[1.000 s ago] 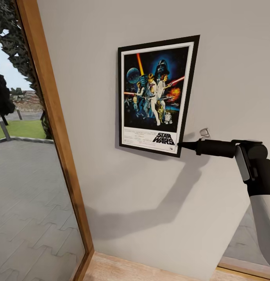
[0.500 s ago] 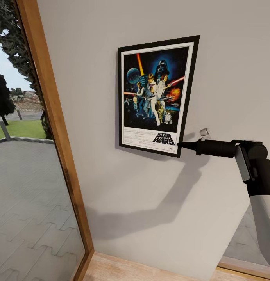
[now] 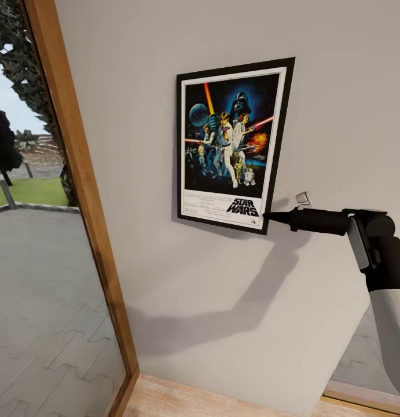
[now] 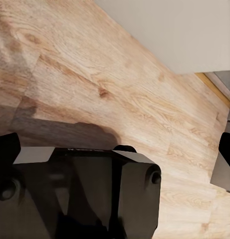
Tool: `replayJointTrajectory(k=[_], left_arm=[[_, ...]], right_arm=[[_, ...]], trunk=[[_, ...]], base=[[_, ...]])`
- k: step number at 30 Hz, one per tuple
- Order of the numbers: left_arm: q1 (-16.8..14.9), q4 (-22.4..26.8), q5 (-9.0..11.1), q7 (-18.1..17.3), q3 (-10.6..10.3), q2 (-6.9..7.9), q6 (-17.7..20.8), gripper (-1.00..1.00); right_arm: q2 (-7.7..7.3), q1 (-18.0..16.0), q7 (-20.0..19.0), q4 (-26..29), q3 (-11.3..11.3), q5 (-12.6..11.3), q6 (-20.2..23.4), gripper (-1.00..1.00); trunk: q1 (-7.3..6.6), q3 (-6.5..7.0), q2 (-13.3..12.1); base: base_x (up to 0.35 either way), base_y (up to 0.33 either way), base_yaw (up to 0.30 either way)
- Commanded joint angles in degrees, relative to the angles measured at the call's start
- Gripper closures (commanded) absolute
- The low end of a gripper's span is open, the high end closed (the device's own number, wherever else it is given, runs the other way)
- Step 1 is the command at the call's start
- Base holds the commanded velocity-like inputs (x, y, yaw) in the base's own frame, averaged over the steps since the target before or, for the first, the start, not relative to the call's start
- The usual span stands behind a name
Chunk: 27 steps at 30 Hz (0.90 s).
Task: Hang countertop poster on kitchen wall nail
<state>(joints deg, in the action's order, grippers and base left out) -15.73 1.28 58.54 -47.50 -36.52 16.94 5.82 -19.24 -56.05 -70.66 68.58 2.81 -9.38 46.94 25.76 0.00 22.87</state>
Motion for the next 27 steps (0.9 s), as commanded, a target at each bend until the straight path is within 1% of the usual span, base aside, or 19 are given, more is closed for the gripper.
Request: replayJointTrajectory(k=[1,4,5,8,24,27], left_arm=[[0.0,0.04,0.61,-0.17,-0.31,0.02,0.6,-1.0],[0.0,0.04,0.61,-0.14,-0.31,0.02,0.6,-1.0],[0.33,0.21,0.78,-0.4,-0.32,-0.31,0.51,-1.0],[0.52,0.21,0.78,-0.4,-0.32,-0.4,0.51,-1.0],[0.52,0.21,0.78,-0.4,-0.32,-0.4,0.51,-1.0],[0.52,0.21,0.78,-0.38,-0.4,-0.36,0.51,-1.0]], right_arm=[[-0.01,-0.02,-0.12,-0.06,0.01,-0.29,0.44,1.0],[-0.01,-0.02,-0.15,-0.11,0.01,-0.29,0.43,1.0],[-0.01,-0.02,-0.01,0.07,0.33,-0.29,0.16,1.0],[-0.01,-0.02,-0.01,0.03,1.04,-0.29,0.16,1.0],[-0.01,-0.02,-0.01,0.03,1.04,-0.29,0.16,1.0],[-0.01,-0.02,-0.01,0.04,0.73,-0.29,0.16,1.0]], trunk=[[0.02,-0.02,0.04],[0.02,-0.02,0.04],[0.02,-0.03,0.04],[0.02,-0.03,0.04],[0.02,-0.03,0.04],[0.02,-0.03,0.04]], base=[[0.0,0.0,0.0],[0.0,0.0,0.0],[0.0,0.0,0.0],[0.0,0.0,0.0],[0.0,0.0,0.0],[0.003,0.0,0.0]])
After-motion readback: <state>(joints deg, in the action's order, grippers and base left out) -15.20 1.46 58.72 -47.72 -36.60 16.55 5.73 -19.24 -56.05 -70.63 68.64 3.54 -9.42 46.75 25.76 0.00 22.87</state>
